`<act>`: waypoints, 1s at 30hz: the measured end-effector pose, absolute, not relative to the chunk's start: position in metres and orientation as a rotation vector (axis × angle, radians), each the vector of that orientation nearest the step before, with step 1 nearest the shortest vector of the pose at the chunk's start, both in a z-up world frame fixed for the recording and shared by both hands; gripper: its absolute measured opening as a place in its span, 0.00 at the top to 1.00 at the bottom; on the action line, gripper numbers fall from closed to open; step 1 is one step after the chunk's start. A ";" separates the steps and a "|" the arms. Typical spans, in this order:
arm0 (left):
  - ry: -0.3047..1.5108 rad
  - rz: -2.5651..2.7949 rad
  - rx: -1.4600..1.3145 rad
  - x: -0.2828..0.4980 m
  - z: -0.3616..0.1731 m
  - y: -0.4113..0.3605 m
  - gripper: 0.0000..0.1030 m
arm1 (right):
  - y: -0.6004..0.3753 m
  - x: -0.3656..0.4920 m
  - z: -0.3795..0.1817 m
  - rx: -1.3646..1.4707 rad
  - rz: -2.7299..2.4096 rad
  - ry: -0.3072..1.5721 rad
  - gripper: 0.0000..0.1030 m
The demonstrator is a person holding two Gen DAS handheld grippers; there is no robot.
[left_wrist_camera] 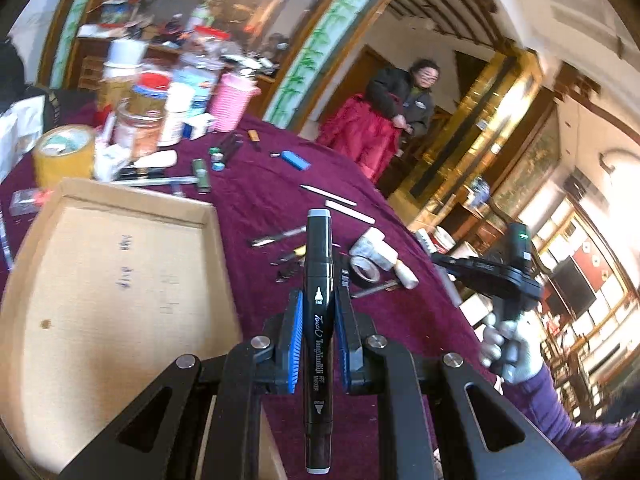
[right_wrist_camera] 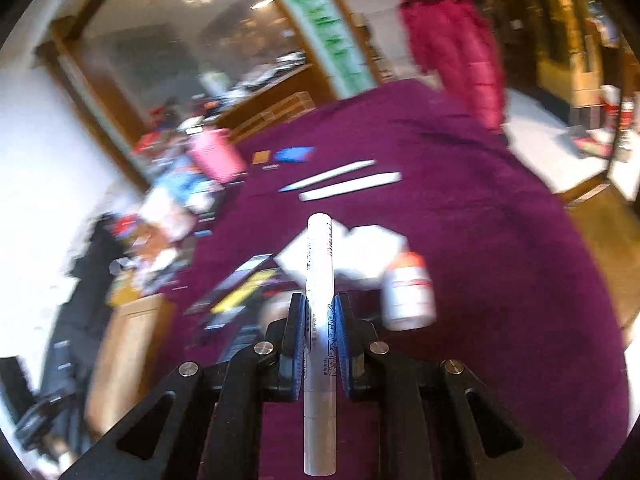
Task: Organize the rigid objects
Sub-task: 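Carry both markers into the cardboard box and open both grippers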
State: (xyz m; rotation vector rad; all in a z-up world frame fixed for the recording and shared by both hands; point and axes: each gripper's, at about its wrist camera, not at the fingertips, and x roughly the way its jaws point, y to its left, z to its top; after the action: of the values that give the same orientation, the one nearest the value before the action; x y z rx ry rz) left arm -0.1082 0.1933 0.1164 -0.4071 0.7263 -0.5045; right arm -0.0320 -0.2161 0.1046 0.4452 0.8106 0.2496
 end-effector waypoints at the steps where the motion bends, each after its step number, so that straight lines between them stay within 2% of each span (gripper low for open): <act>1: 0.743 -0.499 -0.429 -0.105 0.117 0.200 0.86 | -0.207 -0.032 0.108 0.466 0.287 0.810 0.85; 5: 0.775 -0.423 -0.451 -0.089 0.116 0.231 0.86 | -0.121 -0.024 0.109 0.556 0.537 0.845 0.85; 12: 0.820 -0.335 -0.457 -0.041 0.096 0.260 0.86 | 0.035 0.010 0.095 0.455 0.701 0.977 0.84; 18: 0.892 -0.298 -0.491 0.002 0.066 0.274 0.86 | 0.078 0.028 0.071 0.363 0.630 1.039 0.84; 28: 0.937 -0.232 -0.481 0.018 0.041 0.267 0.86 | 0.093 0.040 0.057 0.240 0.489 1.042 0.83; 29: 0.936 -0.227 -0.477 0.017 0.041 0.267 0.84 | 0.093 0.039 0.057 0.236 0.484 1.038 0.82; 30: 0.935 -0.222 -0.470 0.017 0.041 0.266 0.78 | 0.094 0.039 0.057 0.226 0.481 1.037 0.74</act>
State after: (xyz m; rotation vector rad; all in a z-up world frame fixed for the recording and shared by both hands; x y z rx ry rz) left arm 0.0170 0.2663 0.0405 -0.4700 0.9353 -0.2218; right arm 0.0389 0.0941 0.0573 0.2260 1.0371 0.4807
